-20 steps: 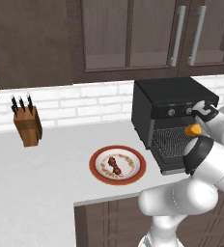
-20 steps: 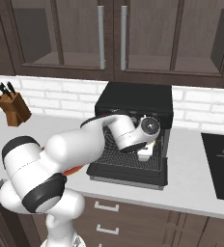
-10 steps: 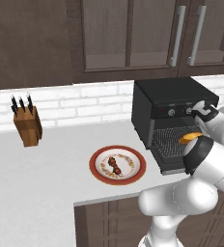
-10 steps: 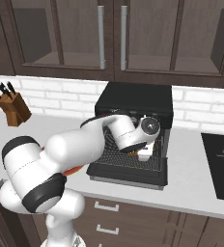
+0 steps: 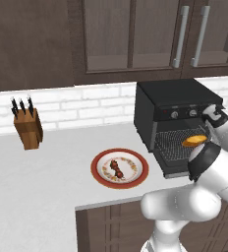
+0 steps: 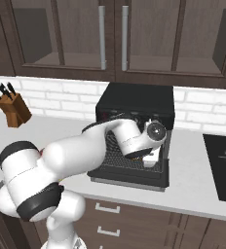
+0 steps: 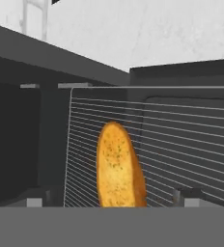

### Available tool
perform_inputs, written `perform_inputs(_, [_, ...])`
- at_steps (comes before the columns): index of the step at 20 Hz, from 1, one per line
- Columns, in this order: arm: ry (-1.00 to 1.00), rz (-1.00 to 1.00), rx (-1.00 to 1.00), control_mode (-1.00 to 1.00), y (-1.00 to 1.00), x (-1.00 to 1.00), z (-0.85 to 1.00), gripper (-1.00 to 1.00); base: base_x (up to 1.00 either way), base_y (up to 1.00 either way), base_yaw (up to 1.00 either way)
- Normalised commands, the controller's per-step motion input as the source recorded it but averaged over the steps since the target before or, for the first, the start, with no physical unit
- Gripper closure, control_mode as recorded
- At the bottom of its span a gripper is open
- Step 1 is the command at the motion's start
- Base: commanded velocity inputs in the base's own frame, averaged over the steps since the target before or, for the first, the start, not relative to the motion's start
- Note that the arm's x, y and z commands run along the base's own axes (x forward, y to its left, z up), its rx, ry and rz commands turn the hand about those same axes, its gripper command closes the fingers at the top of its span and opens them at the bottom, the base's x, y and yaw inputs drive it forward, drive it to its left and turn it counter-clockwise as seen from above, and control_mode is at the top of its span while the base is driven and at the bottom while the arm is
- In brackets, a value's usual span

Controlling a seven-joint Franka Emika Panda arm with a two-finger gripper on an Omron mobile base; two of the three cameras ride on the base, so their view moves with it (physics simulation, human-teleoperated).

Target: Pick up the kebab skewer and baguette bread, and place them inside the toaster oven. Close the toaster oven door and start by setting the timer.

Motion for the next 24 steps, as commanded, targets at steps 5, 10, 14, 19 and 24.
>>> perform_inputs(5, [0.06, 0.01, -0.07, -1.0, -0.05, -0.87, 0.31, -1.0, 0.0, 0.0, 0.0])
perform_inputs(10, [0.13, 0.15, -0.14, -1.0, 0.58, -0.59, 0.46, -1.0, 0.0, 0.0, 0.0])
perform_inputs(14, [0.21, 0.27, -0.16, -1.0, 0.88, -0.26, 0.54, -1.0, 0.0, 0.0, 0.0])
perform_inputs(19, [0.17, 0.43, -0.17, -1.0, 1.0, -0.14, 0.17, -1.0, 0.0, 0.0, 0.0])
perform_inputs(24, [0.13, 0.46, -0.13, -1.0, 0.99, -0.11, 0.01, -1.0, 0.0, 0.0, 0.0])
